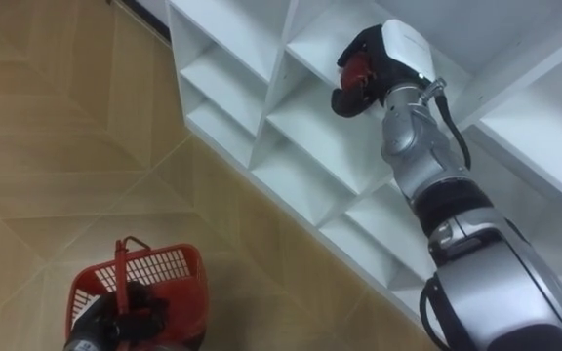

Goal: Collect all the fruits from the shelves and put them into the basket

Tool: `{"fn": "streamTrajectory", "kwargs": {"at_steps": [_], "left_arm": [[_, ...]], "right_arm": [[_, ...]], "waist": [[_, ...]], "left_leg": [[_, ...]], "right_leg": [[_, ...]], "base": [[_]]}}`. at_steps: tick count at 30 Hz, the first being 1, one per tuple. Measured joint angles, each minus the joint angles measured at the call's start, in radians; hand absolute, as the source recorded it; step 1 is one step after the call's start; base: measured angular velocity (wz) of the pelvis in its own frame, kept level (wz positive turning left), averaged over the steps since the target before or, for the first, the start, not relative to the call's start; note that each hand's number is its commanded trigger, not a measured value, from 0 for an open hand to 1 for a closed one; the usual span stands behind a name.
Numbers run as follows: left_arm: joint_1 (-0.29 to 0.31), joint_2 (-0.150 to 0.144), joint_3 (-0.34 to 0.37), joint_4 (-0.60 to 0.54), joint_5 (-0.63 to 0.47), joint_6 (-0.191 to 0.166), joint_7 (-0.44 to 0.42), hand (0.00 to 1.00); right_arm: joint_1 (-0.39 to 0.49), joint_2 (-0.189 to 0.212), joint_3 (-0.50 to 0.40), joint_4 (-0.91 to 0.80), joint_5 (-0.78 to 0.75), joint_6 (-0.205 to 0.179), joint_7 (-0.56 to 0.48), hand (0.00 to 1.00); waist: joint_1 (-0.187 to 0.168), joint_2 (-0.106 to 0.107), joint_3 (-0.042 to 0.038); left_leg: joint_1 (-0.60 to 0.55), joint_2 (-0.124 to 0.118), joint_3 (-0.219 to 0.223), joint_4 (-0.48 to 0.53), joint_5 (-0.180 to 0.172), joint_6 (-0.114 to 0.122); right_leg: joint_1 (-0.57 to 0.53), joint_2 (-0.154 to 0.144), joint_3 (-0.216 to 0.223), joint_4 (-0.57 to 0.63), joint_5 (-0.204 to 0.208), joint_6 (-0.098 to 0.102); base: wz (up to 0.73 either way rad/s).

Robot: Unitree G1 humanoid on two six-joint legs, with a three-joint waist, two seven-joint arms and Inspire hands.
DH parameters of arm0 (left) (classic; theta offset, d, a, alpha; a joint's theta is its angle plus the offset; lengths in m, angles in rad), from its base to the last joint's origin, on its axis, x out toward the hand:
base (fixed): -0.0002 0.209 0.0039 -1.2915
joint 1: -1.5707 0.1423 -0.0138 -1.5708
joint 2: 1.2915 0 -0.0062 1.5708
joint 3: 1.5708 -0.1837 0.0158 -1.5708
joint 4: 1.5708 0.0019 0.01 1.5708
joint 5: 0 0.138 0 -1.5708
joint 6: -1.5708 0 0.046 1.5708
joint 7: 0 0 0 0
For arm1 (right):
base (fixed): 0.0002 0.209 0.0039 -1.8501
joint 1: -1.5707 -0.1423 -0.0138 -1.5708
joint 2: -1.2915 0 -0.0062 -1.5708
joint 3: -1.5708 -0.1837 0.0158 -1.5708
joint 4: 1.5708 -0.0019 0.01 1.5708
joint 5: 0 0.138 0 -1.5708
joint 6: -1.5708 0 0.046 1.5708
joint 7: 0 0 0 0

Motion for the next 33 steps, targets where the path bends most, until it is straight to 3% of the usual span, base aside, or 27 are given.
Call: {"fn": "streamTrajectory", "kwargs": {"at_steps": [24,29,33], "left_arm": [[0.0,0.001,-0.001,-0.004,-0.003,0.001,0.003,1.0],[0.003,-0.007,0.001,-0.069,-0.004,0.001,0.003,1.0],[0.01,-0.025,-0.005,-0.135,-0.065,0.004,0.012,1.0]], "right_arm": [[-0.006,-0.005,-0.003,-0.006,0.025,0.001,0.042,1.0],[-0.006,-0.007,-0.009,-0.059,0.034,0.001,0.042,1.0],[-0.001,-0.009,-0.013,-0.16,0.045,0.006,0.045,1.0]], "waist": [[-0.012,-0.011,-0.0003],[-0.044,-0.013,-0.0017],[-0.094,-0.009,-0.0037]], "left_leg": [[0.012,0.005,0.011,-0.001,0.0,0.001],[0.028,0.012,0.024,0.0,0.0,0.001],[0.037,0.015,0.024,0.002,0.001,-0.001]], "right_leg": [[0.007,-0.002,0.017,0.001,0.0,0.0],[0.014,0.0,0.019,0.008,0.002,-0.002],[0.026,0.001,0.019,0.009,0.003,-0.004]], "base": [[-0.01],[-0.07],[0.0]]}}
